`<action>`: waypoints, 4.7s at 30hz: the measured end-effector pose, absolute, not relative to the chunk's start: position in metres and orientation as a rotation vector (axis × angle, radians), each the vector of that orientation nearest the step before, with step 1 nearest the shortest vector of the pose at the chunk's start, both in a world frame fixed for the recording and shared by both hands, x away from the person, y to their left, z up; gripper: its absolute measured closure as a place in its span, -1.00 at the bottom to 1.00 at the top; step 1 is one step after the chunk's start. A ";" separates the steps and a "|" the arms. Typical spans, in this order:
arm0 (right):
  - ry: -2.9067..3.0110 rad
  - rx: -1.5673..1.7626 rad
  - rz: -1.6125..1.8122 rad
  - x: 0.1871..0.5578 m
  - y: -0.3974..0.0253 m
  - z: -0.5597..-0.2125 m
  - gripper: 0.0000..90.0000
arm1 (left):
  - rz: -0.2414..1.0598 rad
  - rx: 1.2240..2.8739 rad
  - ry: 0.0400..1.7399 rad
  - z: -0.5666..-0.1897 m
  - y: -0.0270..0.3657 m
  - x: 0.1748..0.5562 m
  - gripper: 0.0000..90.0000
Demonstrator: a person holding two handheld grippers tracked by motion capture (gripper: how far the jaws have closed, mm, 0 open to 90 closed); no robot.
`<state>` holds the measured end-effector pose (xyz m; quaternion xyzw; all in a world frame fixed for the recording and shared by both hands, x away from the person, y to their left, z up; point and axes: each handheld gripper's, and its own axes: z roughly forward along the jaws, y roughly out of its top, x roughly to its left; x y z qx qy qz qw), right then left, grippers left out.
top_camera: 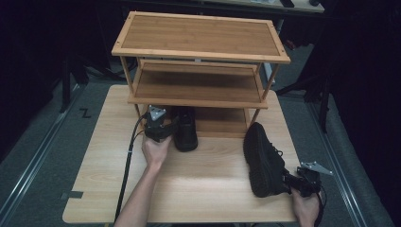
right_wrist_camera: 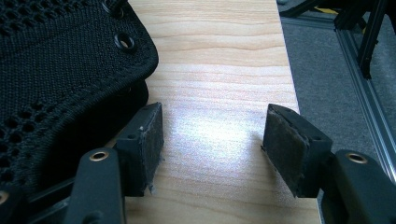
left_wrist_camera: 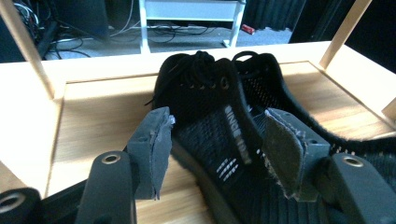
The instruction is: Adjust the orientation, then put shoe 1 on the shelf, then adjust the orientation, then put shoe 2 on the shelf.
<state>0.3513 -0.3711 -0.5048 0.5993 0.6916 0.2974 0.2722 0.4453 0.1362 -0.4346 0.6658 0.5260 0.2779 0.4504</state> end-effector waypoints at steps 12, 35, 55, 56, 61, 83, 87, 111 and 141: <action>1.862 1.613 0.802 0.352 -0.371 -0.505 -0.14 | 0.701 1.682 1.281 -0.437 0.154 0.422 -0.08; 1.916 1.592 0.888 0.351 -0.377 -0.504 -0.12 | 0.675 1.781 1.337 -0.472 0.184 0.364 -0.11; 1.981 1.559 0.885 0.363 -0.374 -0.499 -0.13 | 0.675 1.851 1.458 -0.504 0.199 0.354 -0.15; 1.985 1.554 0.890 0.363 -0.374 -0.499 -0.13 | 0.680 1.858 1.461 -0.506 0.198 0.354 -0.16; 2.002 1.542 0.900 0.365 -0.374 -0.500 -0.12 | 0.666 1.869 1.478 -0.512 0.198 0.356 -0.19; 2.016 1.453 1.000 0.360 -0.368 -0.489 -0.02 | 0.659 1.871 1.476 -0.512 0.197 0.355 -0.26; 2.018 1.438 1.012 0.359 -0.367 -0.486 -0.02 | 0.659 1.871 1.476 -0.512 0.197 0.355 -0.26; 2.065 1.317 1.129 0.363 -0.343 -0.462 -0.03 | 0.657 1.873 1.475 -0.512 0.197 0.355 -0.27; 2.117 1.218 1.106 0.366 -0.309 -0.443 -0.02 | 0.656 1.873 1.475 -0.512 0.197 0.355 -0.28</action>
